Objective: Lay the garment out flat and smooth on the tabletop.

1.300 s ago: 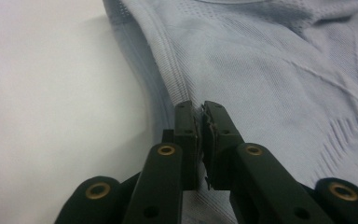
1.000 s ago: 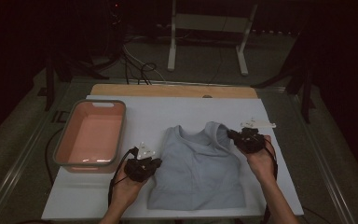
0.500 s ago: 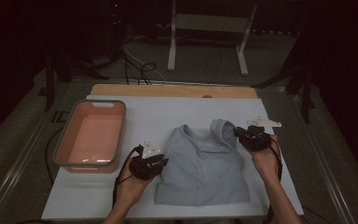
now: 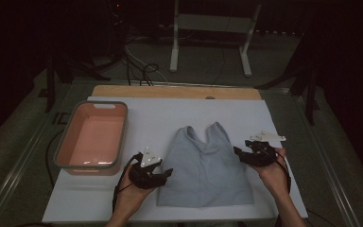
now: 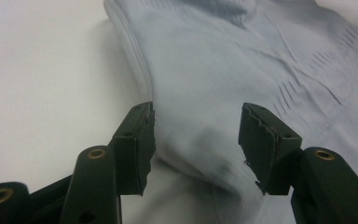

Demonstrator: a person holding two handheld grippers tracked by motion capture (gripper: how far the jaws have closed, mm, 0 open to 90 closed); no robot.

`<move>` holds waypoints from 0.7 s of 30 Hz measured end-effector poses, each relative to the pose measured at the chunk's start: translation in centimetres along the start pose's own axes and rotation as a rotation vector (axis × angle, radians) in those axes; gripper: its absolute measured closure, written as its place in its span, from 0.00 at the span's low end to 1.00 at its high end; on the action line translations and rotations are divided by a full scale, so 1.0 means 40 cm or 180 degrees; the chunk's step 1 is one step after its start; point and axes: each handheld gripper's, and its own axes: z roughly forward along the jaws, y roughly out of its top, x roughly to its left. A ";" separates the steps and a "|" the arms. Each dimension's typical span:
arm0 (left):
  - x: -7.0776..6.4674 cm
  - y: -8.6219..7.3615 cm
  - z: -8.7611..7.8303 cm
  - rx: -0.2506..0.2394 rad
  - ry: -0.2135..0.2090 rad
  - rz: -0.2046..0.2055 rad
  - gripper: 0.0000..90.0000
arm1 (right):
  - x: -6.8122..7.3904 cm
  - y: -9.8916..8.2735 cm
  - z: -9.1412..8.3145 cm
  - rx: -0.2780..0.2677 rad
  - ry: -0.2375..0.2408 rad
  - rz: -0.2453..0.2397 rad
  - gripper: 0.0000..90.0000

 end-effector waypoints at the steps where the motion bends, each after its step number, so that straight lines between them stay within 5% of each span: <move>1: 0.000 -0.005 0.000 0.0023 -0.0007 0.0000 0.52 | 0.001 -0.010 -0.003 0.0030 0.0013 0.0001 0.48; 12: -0.012 -0.053 0.000 0.0199 -0.0145 -0.0062 0.56 | 0.020 -0.120 -0.016 0.0415 0.0042 0.0028 0.52; 15: -0.016 -0.062 0.002 0.0250 -0.0160 -0.0035 0.56 | 0.012 -0.139 -0.014 0.0506 -0.0003 0.0120 0.58; 21: -0.024 -0.074 0.008 0.0337 -0.0226 -0.0029 0.58 | 0.018 -0.153 -0.020 0.0630 0.0137 0.0172 0.73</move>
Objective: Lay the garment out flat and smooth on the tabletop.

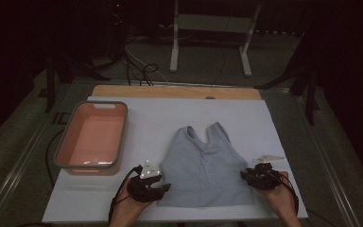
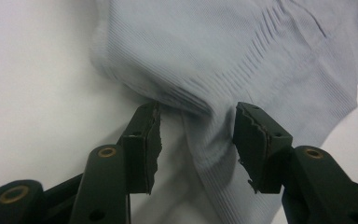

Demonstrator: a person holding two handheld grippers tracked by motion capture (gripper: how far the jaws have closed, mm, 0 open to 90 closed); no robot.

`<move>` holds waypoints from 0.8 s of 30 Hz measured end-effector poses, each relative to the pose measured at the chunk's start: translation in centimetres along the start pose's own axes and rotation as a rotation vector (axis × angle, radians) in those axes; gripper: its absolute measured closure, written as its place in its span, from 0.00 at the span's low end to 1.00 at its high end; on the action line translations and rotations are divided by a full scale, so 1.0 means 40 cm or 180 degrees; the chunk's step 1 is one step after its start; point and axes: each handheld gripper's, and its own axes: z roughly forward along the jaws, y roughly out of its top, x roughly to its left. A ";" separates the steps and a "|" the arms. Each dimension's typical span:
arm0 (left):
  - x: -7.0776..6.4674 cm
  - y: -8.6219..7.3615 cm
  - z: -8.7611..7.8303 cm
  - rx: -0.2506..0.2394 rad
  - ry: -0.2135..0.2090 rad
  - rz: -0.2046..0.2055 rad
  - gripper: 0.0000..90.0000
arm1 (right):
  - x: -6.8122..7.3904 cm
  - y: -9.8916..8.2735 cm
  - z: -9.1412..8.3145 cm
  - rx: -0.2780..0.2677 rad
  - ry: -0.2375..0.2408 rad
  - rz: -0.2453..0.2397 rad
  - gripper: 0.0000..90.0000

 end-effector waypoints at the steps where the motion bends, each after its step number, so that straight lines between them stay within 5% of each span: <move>1: -0.001 -0.002 0.004 0.0023 -0.0016 -0.0002 0.58 | 0.004 -0.003 0.001 0.0028 0.0008 -0.0020 0.75; 6: 0.001 -0.004 0.028 0.0118 -0.0081 0.0008 0.65 | 0.016 -0.005 -0.003 0.0085 0.0029 -0.0096 0.95; 10: -0.015 0.001 0.033 0.0166 -0.0126 0.0137 0.81 | 0.024 -0.004 -0.019 0.0034 0.0013 -0.0129 0.97; 11: -0.020 0.004 0.030 0.0154 -0.0129 0.0168 0.92 | 0.028 -0.010 -0.033 0.0015 -0.0010 -0.0148 0.97; 21: -0.051 0.008 0.024 0.0149 -0.0344 0.0296 0.92 | 0.014 -0.054 -0.075 0.0014 -0.0049 -0.0090 0.98; 24: -0.051 0.018 0.015 0.0028 -0.0329 0.0291 0.83 | 0.011 -0.064 -0.083 0.0033 -0.0098 -0.0094 0.98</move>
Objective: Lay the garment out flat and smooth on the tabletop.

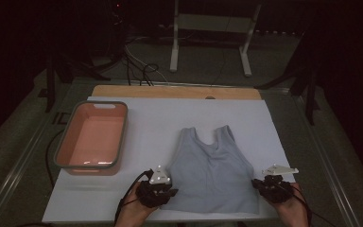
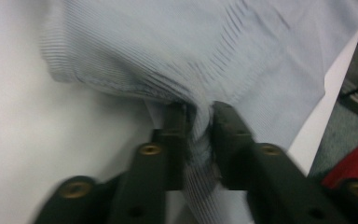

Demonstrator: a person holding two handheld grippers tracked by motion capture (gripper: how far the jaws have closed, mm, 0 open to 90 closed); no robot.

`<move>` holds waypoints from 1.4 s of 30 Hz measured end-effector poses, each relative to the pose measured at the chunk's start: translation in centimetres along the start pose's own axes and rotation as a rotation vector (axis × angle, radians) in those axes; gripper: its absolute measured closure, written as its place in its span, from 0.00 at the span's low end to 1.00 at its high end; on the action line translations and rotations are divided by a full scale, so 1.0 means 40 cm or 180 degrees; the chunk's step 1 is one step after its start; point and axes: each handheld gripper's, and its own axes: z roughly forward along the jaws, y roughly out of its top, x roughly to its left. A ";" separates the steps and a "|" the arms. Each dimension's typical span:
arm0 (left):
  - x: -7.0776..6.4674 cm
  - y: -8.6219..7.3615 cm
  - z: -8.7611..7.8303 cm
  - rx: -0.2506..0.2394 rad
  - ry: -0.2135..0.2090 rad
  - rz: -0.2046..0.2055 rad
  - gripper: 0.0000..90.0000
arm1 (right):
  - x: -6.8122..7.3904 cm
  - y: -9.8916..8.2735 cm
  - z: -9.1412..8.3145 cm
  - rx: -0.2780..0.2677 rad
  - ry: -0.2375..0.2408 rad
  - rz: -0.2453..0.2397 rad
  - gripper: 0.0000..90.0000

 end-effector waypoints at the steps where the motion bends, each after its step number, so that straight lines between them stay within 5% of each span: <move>1: 0.005 0.005 -0.005 -0.0052 0.0015 -0.0011 0.77 | -0.002 -0.002 0.000 -0.0003 0.0000 0.0009 0.98; 4: 0.027 0.024 -0.022 -0.0272 0.0088 -0.0119 0.64 | -0.006 -0.002 0.001 -0.0031 0.0041 0.0048 0.95; 10: 0.078 0.087 -0.027 -0.0530 0.0243 -0.0276 0.44 | 0.003 0.009 0.002 -0.0174 0.0040 0.0060 0.59; 19: 0.138 0.182 0.055 -0.0489 0.0164 -0.0562 0.28 | 0.012 0.023 0.001 -0.0330 0.0041 0.0037 0.46; 29: 0.211 0.228 0.139 -0.0315 -0.0005 -0.0923 0.31 | 0.027 0.041 -0.001 -0.0415 0.0061 -0.0030 0.44; 32: 0.190 0.232 0.133 -0.0397 0.0101 -0.0753 0.56 | 0.036 0.057 -0.001 -0.0450 0.0066 -0.0095 0.44; 36: 0.147 0.238 0.115 -0.0508 0.0041 -0.0458 0.75 | 0.047 0.093 -0.006 -0.0566 0.0076 -0.0157 0.45; 42: 0.103 0.238 0.111 -0.0478 -0.0080 -0.0192 0.89 | 0.086 0.187 -0.001 -0.0770 0.0163 -0.0276 0.47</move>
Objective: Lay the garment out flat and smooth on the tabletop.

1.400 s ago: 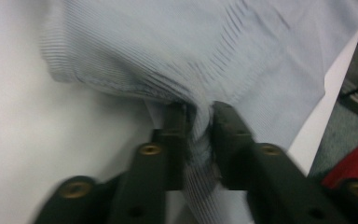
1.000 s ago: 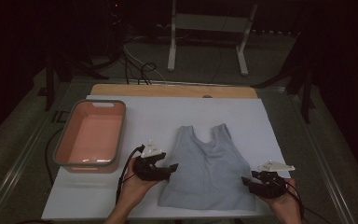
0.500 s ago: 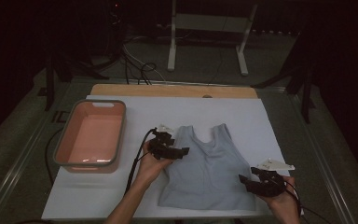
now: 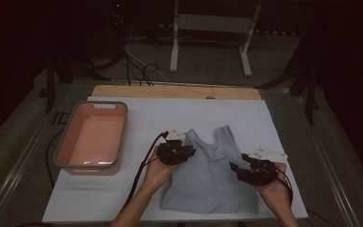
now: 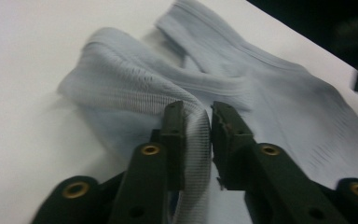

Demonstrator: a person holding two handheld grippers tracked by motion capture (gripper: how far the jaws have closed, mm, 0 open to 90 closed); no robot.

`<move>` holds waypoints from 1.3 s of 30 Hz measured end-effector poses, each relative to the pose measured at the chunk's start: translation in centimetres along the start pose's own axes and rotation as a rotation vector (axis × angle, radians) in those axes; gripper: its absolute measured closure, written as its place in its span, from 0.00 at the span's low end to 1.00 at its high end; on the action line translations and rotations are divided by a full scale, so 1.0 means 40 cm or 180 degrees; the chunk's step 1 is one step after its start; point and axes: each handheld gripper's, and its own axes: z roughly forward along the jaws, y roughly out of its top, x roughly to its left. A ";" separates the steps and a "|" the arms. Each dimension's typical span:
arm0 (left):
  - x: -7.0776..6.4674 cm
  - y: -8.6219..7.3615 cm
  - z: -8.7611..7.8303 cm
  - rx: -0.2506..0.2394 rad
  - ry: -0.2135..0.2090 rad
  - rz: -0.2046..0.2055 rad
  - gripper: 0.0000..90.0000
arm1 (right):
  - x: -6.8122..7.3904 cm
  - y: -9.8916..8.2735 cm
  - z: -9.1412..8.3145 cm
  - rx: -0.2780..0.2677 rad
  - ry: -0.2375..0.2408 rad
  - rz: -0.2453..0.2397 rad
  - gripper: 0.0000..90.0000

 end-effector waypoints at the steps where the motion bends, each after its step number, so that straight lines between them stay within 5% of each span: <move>1: -0.005 -0.001 0.000 0.0017 -0.0003 0.0030 0.89 | 0.010 0.021 0.011 -0.0038 0.0028 -0.0027 0.47; 9: -0.031 -0.014 -0.005 0.0053 -0.0063 0.0163 0.91 | 0.068 0.132 0.100 -0.0159 0.0249 -0.0047 0.53; 20: -0.042 -0.021 -0.008 0.0066 -0.0111 0.0208 0.92 | 0.116 0.199 0.230 0.0076 0.0459 0.0018 0.56; 22: -0.044 -0.021 -0.008 0.0069 -0.0118 0.0220 0.92 | 0.120 0.202 0.251 0.0161 0.0446 0.0005 0.65; 24: -0.041 -0.022 -0.012 0.0061 -0.0136 0.0226 0.91 | 0.119 0.203 0.262 0.0240 0.0500 0.0005 0.88; 29: -0.024 -0.025 -0.034 -0.0082 -0.0280 0.0154 0.81 | 0.107 0.192 0.218 0.0108 0.0427 0.0005 0.97; 39: 0.031 -0.005 -0.063 -0.0198 0.0123 0.0010 0.66 | 0.073 0.145 0.099 -0.0196 0.0421 0.0062 0.97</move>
